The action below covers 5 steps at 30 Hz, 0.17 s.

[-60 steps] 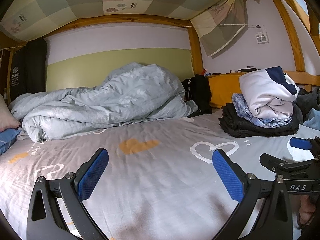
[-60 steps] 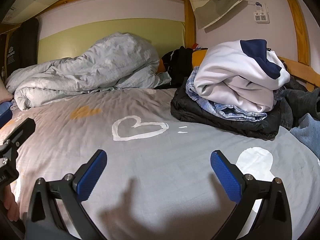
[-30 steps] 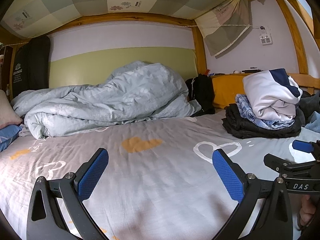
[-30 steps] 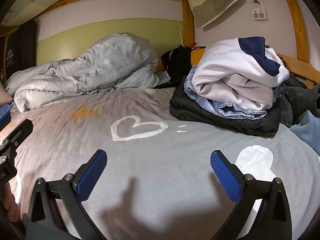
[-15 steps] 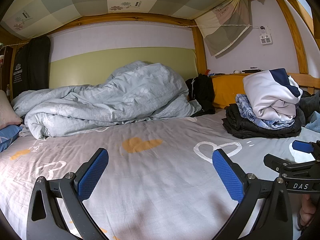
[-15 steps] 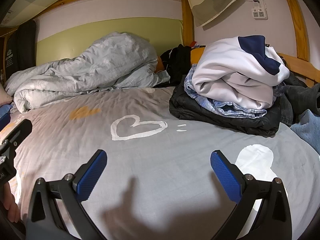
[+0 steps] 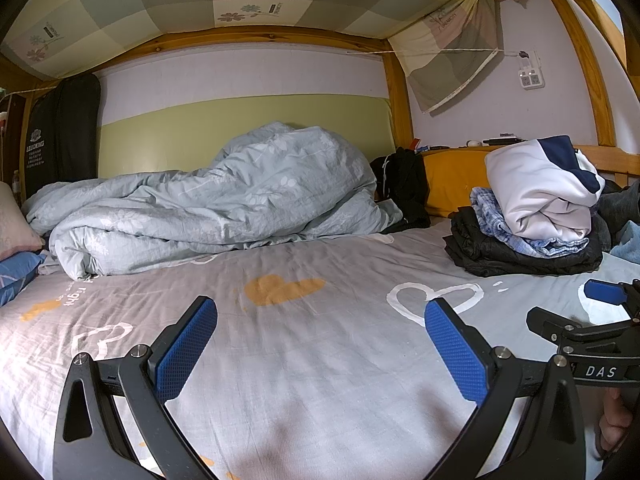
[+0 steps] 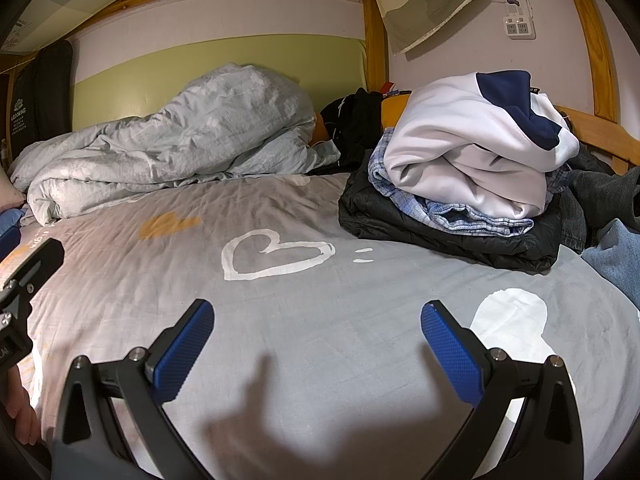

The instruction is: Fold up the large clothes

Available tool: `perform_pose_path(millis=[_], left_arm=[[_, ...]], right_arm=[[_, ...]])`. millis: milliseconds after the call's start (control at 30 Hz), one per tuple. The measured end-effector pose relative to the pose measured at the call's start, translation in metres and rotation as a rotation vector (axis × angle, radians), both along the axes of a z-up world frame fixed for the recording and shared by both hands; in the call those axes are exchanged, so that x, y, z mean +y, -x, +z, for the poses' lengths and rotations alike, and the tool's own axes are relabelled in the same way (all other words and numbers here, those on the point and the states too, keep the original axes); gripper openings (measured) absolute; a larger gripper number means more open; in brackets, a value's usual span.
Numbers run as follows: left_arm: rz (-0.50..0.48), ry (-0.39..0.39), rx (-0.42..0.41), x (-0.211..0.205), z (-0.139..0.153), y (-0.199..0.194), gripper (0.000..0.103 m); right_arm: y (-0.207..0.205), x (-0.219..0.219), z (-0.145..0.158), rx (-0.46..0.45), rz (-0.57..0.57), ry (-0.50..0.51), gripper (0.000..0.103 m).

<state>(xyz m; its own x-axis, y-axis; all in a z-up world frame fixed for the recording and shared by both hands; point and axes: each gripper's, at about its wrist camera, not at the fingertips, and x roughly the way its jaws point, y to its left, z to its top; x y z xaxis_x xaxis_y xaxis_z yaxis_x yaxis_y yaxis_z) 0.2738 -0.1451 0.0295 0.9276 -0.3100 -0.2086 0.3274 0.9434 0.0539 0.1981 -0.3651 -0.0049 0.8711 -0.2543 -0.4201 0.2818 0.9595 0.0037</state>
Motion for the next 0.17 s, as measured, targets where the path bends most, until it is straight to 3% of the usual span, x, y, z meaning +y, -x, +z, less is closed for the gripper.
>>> perform_pose_path(millis=[167], left_arm=[[-0.001, 0.000, 0.002, 0.0015, -0.0010, -0.0002, 0.103]], right_arm=[[-0.0002, 0.0009, -0.0001, 0.005, 0.000, 0.001, 0.103]])
